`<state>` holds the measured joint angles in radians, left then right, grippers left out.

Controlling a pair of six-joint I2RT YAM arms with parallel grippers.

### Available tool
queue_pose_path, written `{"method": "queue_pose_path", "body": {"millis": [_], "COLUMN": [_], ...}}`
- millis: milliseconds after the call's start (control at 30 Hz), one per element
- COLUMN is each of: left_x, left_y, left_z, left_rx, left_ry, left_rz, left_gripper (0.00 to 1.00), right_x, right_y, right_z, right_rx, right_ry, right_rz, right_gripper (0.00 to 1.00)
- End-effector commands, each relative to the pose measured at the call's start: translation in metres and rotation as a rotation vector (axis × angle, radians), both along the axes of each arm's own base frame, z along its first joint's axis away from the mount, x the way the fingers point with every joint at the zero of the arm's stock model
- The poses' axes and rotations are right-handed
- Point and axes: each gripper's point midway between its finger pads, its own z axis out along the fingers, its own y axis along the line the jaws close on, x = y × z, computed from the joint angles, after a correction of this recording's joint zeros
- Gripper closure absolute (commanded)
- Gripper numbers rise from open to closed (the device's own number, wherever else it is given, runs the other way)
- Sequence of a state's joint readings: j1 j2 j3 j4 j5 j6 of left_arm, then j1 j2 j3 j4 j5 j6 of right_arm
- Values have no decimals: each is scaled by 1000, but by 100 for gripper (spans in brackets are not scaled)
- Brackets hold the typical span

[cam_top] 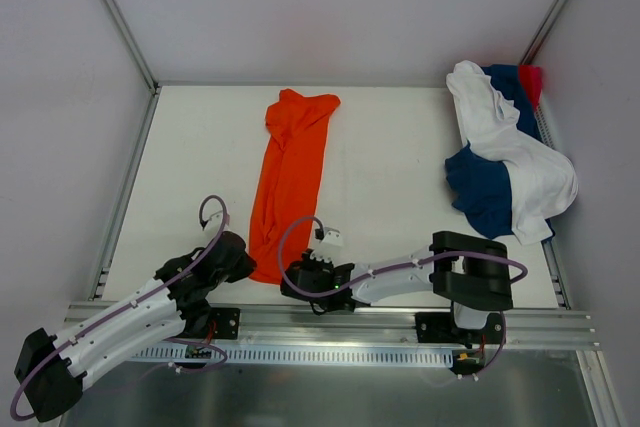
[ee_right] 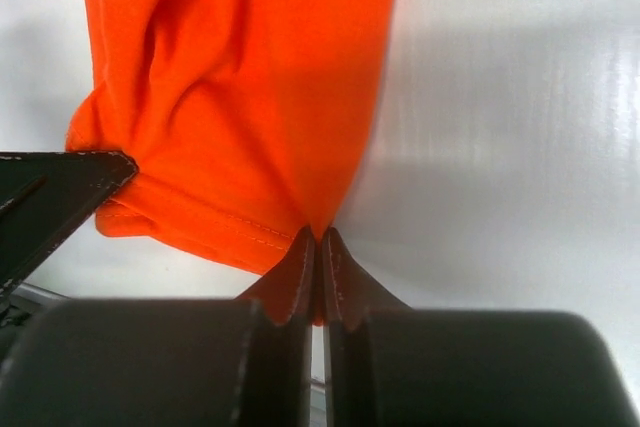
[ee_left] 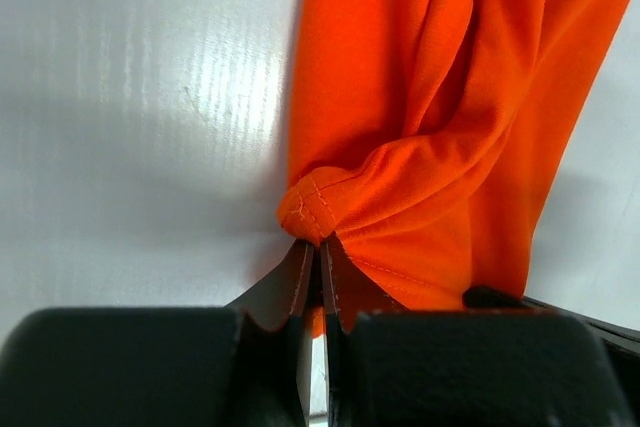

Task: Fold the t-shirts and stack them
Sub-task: Grab the bottom of the folded rectangular tshirt with both arms

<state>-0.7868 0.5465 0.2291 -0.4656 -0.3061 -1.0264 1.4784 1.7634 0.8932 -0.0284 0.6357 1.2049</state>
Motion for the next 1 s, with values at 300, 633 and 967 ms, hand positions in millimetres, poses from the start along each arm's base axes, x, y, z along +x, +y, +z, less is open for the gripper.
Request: {"method": "queue_pose_path", "body": {"millis": [300,633,967], "left_x": [-8,-4,24], "left_y": [-21,-28,-35], "left_z": [16,34,86], "left_rx": [-87,-112,-70], "left_ry": [-4,-38,-150], "left_rz": [-104,-128,-130], "left_gripper": [100,100,100], "right_x": [-10,-2,26], "right_y": [-57,-71,-64], "right_z": [45,63,106], "right_rx": [-190,-207,-274], "right_ry": [-174,-238,-379], "right_rz": [-39,-81,-100], "right_gripper": [100,99,99]}}
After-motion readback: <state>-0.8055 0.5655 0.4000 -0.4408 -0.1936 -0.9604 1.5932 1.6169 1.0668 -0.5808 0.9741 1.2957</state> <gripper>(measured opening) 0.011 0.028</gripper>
